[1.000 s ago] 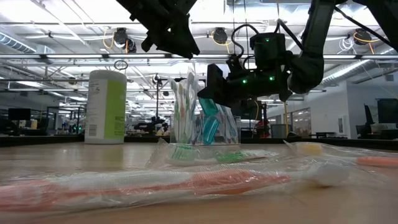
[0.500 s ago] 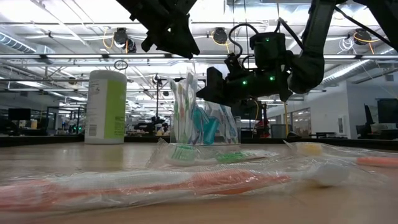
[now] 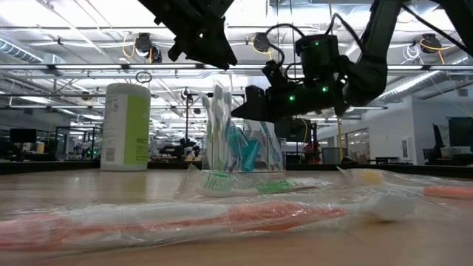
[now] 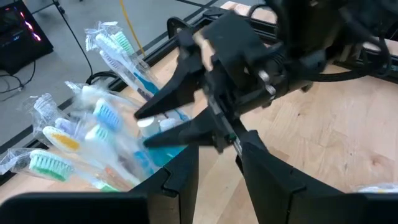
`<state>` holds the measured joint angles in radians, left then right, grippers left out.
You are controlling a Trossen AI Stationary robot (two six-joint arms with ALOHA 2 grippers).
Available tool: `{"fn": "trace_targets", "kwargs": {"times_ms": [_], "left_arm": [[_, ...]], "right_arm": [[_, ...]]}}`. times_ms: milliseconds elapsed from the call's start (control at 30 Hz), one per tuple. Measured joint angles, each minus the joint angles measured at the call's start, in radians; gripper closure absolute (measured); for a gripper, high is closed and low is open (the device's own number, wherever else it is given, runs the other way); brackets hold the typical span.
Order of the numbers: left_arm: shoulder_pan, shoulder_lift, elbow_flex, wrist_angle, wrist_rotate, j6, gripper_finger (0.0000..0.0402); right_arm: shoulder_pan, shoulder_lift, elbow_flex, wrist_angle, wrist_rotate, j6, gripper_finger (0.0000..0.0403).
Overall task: Pick & Place toothbrushing station
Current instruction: Put the blue mouthwash into the transparent organizer
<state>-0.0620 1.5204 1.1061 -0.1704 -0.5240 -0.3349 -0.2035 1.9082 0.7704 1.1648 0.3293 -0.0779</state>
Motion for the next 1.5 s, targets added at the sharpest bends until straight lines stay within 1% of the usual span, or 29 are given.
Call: {"fn": "trace_targets", "kwargs": {"times_ms": [67, 133, 200, 300, 367, 400, 467, 533, 667, 733, 833, 933, 1000, 1067, 1167, 1267, 1333, 1367, 1500], "left_arm": [[0.000, 0.000, 0.000, -0.006, 0.000, 0.000, 0.0273], [0.000, 0.000, 0.000, -0.015, 0.000, 0.000, 0.0273], [0.000, 0.000, 0.000, -0.016, 0.000, -0.001, 0.0273], [0.000, 0.000, 0.000, -0.015, 0.001, -0.014, 0.0273], [0.000, 0.000, 0.000, -0.015, 0.001, -0.015, 0.0273], [0.000, 0.000, 0.000, -0.014, 0.001, -0.014, 0.0273], [0.000, 0.000, 0.000, -0.014, 0.001, -0.012, 0.0273], [0.005, 0.000, 0.000, -0.014, 0.001, -0.009, 0.0273], [0.019, 0.000, 0.000, -0.011, 0.003, -0.009, 0.0273], [0.024, 0.005, 0.000, -0.010, 0.006, -0.012, 0.0273], [0.030, 0.033, 0.001, 0.013, 0.060, 0.056, 0.0273], [0.041, 0.080, 0.002, 0.099, 0.179, 0.151, 0.0273], [0.051, 0.125, 0.001, 0.197, 0.244, 0.212, 0.0273], [0.064, 0.173, 0.002, 0.301, 0.262, 0.260, 0.0273], [0.104, 0.254, 0.024, 0.424, 0.255, 0.285, 0.0273], [0.150, 0.316, 0.066, 0.411, 0.177, 0.276, 0.0273], [0.174, 0.338, 0.071, 0.364, 0.106, 0.249, 0.0273], [0.186, 0.345, 0.077, 0.349, 0.087, 0.238, 0.0273], [0.204, 0.350, 0.077, 0.221, 0.078, 0.203, 0.0279]], "right_arm": [[0.017, -0.037, 0.000, -0.063, 0.069, -0.114, 0.0263], [0.029, -0.084, 0.000, -0.136, 0.089, -0.181, 0.0275], [0.035, -0.142, 0.000, -0.225, 0.085, -0.191, 0.0285], [0.028, -0.215, 0.001, -0.342, 0.078, -0.135, 0.0299], [0.006, -0.262, 0.001, -0.440, 0.026, -0.083, 0.0306], [-0.007, -0.282, 0.001, -0.474, -0.024, -0.058, 0.0309], [-0.032, -0.309, 0.001, -0.510, -0.114, -0.007, 0.0311], [-0.050, -0.321, 0.001, -0.527, -0.167, 0.038, 0.0312], [-0.060, -0.321, 0.001, -0.531, -0.177, 0.049, 0.0313], [-0.050, -0.321, 0.001, -0.551, -0.176, 0.014, 0.0313], [-0.034, -0.353, 0.000, -0.647, -0.177, -0.051, 0.0313], [-0.023, -0.417, 0.003, -0.768, -0.175, -0.066, 0.0314], [-0.019, -0.474, -0.001, -0.886, -0.173, -0.069, 0.0319], [-0.017, -0.535, -0.001, -0.971, -0.166, -0.069, 0.0328], [-0.017, -0.635, 0.001, -1.071, -0.110, -0.069, 0.0353], [-0.018, -0.719, 0.001, -1.142, -0.049, -0.069, 0.0388], [-0.017, -0.760, -0.001, -1.179, -0.030, -0.069, 0.0398], [-0.018, -0.781, 0.000, -1.190, -0.023, -0.069, 0.0397], [-0.020, -0.839, -0.035, -1.192, -0.012, -0.104, 0.0392]]}}
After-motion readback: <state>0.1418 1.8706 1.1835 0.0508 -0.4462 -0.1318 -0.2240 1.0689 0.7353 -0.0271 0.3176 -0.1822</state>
